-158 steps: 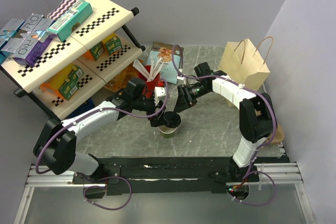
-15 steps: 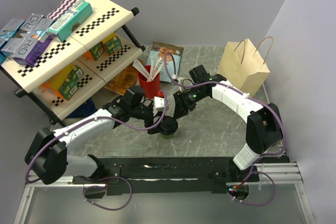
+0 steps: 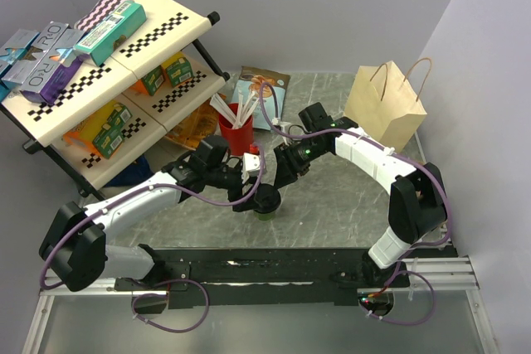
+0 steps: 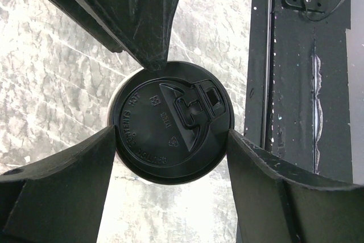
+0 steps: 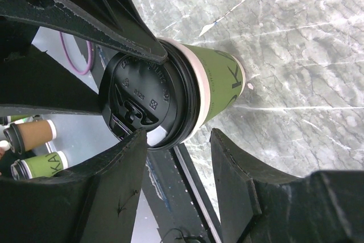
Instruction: Pack the takeout coffee
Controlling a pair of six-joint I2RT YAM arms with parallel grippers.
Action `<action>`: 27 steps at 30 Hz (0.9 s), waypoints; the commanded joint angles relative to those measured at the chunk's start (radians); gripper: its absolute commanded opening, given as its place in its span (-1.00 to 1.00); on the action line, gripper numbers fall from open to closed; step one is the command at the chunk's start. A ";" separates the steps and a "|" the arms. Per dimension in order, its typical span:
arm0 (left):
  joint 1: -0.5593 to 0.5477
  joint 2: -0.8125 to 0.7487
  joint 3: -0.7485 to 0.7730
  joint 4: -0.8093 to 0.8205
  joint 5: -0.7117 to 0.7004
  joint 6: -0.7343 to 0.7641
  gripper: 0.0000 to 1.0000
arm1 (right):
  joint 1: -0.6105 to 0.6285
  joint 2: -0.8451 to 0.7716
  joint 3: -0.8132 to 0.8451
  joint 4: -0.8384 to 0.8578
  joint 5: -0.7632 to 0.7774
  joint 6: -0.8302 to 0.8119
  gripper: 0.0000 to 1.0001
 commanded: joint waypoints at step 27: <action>-0.003 -0.014 0.059 0.021 0.006 -0.010 0.54 | 0.002 -0.026 0.008 0.002 -0.091 -0.008 0.18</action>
